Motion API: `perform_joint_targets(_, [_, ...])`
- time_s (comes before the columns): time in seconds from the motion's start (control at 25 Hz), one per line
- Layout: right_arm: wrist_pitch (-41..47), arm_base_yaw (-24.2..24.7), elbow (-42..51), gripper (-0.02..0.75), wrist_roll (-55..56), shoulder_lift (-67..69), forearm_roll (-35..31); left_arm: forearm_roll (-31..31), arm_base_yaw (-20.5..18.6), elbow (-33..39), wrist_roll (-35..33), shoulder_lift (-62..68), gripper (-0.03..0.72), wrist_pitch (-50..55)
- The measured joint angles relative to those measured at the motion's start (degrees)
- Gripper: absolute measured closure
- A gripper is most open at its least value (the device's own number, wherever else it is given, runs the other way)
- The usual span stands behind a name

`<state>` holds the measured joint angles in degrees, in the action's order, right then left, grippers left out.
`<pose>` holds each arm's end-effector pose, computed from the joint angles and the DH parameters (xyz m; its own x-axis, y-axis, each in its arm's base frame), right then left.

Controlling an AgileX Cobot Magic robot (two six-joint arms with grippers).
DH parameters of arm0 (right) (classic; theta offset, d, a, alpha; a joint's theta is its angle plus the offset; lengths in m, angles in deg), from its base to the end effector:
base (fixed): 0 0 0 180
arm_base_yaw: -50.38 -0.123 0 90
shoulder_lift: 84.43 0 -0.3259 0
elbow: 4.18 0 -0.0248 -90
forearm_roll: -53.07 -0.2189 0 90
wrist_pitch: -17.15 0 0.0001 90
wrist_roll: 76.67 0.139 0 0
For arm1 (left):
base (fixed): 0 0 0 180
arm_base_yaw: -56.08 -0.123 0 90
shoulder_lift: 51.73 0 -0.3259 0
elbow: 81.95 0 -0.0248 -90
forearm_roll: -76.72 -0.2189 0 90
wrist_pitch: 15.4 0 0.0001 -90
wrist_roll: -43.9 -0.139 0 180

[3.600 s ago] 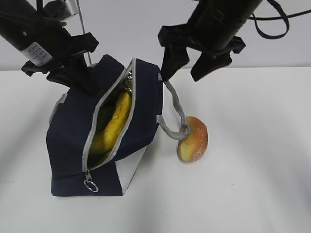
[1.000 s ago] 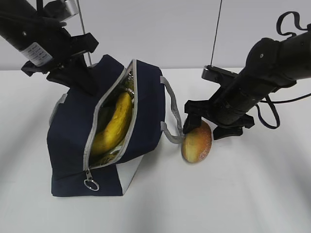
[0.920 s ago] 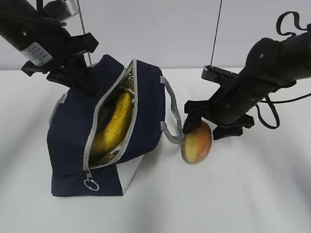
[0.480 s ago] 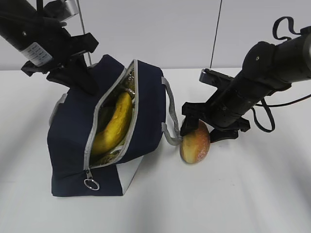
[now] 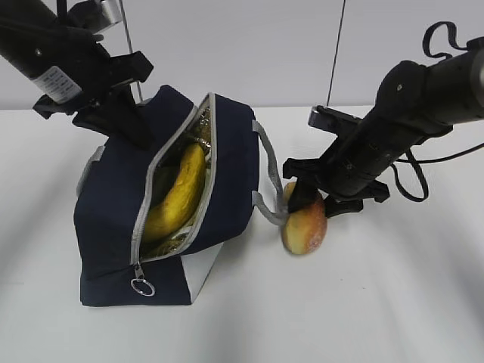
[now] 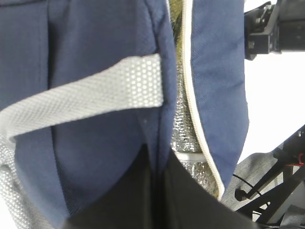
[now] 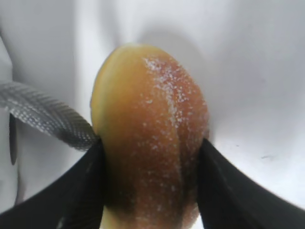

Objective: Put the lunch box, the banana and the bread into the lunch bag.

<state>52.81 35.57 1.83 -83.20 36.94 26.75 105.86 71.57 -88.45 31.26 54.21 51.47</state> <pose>0.3816 0.1381 0.1618 -0.9646 0.0097 -0.2634 -0.0791 0.9426 0.3245 0.3158 -0.1521 0.3058 -0.9216 0.2601 -0.2882 0.3669 0.8262 -0.4277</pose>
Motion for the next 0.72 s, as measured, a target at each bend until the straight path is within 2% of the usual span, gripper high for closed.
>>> perform_joint_targets(0.48, [8.8, 0.0, -6.7, 0.360, -0.1, 0.7, 7.6, 0.0, 0.0, 0.0, 0.0, 0.0, 0.691, 0.0])
perform_joint_targets(0.72, [9.6, 0.0, -7.1, 0.228, -1.4, 0.7, 7.7, -0.1, 0.0, 0.0, 0.0, 0.0, 0.691, 0.1])
